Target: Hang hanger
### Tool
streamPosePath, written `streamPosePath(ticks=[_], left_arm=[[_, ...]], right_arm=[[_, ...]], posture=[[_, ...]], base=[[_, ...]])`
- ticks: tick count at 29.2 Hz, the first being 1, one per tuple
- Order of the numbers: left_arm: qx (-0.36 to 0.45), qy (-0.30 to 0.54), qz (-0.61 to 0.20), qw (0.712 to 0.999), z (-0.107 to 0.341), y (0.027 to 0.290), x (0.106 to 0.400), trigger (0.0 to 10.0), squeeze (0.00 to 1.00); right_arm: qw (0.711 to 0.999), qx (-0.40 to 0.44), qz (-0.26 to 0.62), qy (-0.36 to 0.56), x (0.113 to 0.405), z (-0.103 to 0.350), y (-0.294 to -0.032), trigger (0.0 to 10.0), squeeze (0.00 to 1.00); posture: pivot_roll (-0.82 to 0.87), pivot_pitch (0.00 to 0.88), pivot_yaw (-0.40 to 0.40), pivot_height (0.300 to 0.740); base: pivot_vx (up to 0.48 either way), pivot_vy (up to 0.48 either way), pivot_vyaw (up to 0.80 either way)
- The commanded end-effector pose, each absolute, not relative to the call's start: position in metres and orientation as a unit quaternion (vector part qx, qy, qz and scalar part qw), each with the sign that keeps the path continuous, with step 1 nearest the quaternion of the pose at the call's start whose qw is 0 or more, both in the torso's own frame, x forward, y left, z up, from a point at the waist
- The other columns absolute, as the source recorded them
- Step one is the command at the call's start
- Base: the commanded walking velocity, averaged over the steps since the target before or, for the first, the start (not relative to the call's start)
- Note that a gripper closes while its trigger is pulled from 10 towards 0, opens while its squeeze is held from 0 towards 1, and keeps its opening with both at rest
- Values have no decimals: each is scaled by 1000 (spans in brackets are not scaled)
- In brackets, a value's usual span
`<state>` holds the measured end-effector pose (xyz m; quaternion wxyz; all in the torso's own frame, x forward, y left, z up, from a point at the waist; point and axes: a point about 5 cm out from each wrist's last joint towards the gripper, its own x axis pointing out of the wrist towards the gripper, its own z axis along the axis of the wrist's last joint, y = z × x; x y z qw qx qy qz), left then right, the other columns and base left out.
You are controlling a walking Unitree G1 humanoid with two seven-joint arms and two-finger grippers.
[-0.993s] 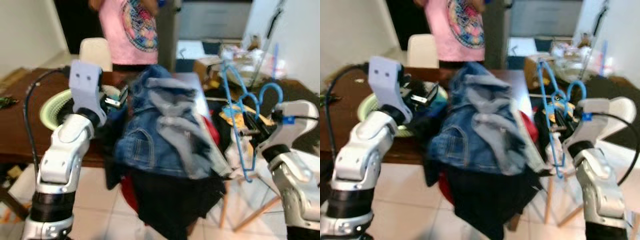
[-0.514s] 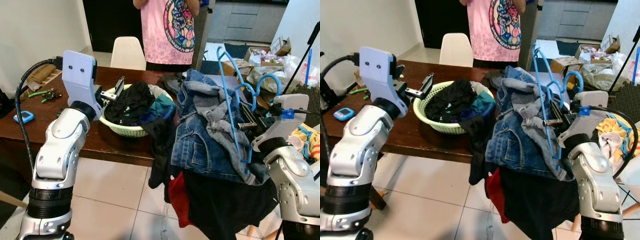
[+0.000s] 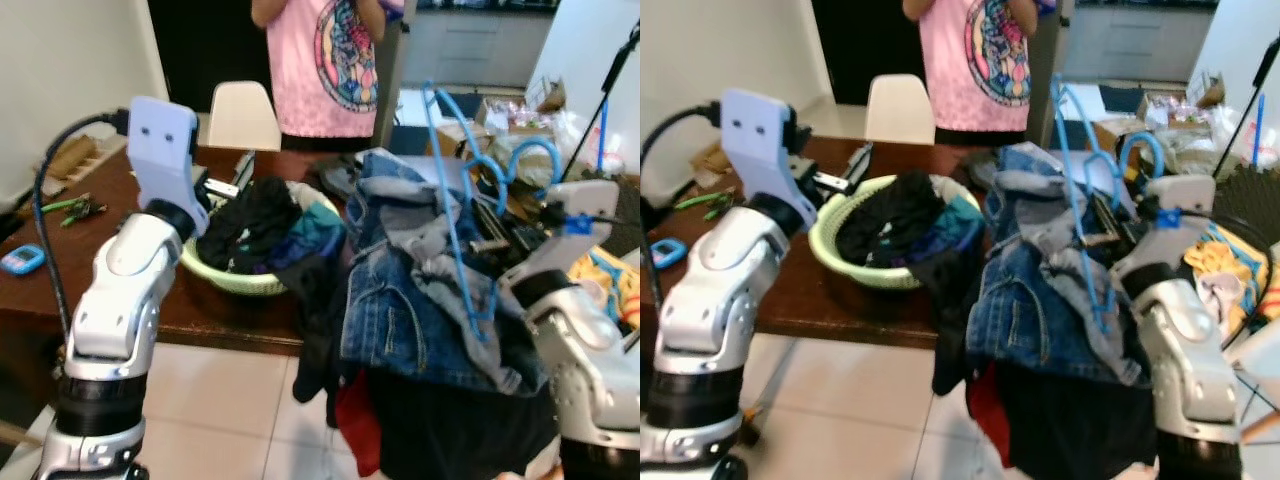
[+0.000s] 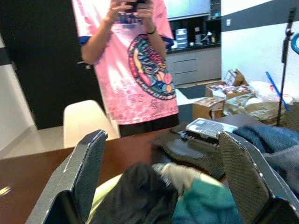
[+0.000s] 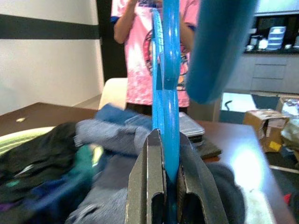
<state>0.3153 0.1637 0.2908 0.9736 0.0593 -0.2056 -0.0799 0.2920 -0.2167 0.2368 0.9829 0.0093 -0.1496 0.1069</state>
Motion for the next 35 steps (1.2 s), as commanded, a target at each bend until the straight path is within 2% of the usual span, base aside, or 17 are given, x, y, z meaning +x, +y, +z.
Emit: streamPosePath(ticks=[1, 9, 16, 19, 21, 22, 26, 29, 31, 35], left_arm=[[56, -211, -83, 972, 294, 160, 315, 10000, 0], [50, -210, -90, 972, 294, 155, 316, 10000, 0], [50, -183, -45, 981, 285, 160, 320, 10000, 0], [44, -125, -12, 991, 265, 169, 325, 10000, 0], [44, -125, -12, 991, 265, 169, 325, 10000, 0], [44, -86, -18, 995, 253, 169, 328, 10000, 0], [52, -22, -42, 998, 232, 167, 334, 10000, 0], [52, -22, -42, 998, 232, 167, 334, 10000, 0], [53, 7, -47, 997, 222, 168, 337, 10000, 0], [62, 36, -80, 994, 215, 168, 352, 10000, 0]], right_arm=[[981, 10, 113, -157, 291, 240, -216, 10000, 0], [978, 19, 123, -165, 290, 244, -211, 10000, 0], [979, 18, 121, -164, 291, 245, -213, 10000, 0], [979, 17, 121, -163, 291, 245, -212, 10000, 0], [979, 17, 121, -163, 291, 245, -212, 10000, 0], [979, 16, 123, -162, 292, 245, -212, 10000, 0], [980, 2, 128, -152, 292, 243, -210, 10000, 0], [980, 2, 128, -152, 292, 243, -210, 10000, 0], [982, -9, 128, -137, 292, 239, -210, 10000, 0], [987, -47, 129, -82, 293, 224, -210, 10000, 0]], posture=[[202, 0, 11, 740], [203, 0, 15, 740], [206, 0, 13, 740], [210, 0, 13, 740], [210, 0, 13, 740], [211, 0, 12, 740], [207, 0, 14, 740], [207, 0, 14, 740], [201, 0, 16, 740], [193, 0, 10, 740]], base=[[352, 0, 0], [335, 0, 0], [0, 0, 0], [0, 0, 0], [0, 0, 0], [0, 0, 0], [0, 0, 0], [0, 0, 0], [0, 0, 0], [0, 0, 0]])
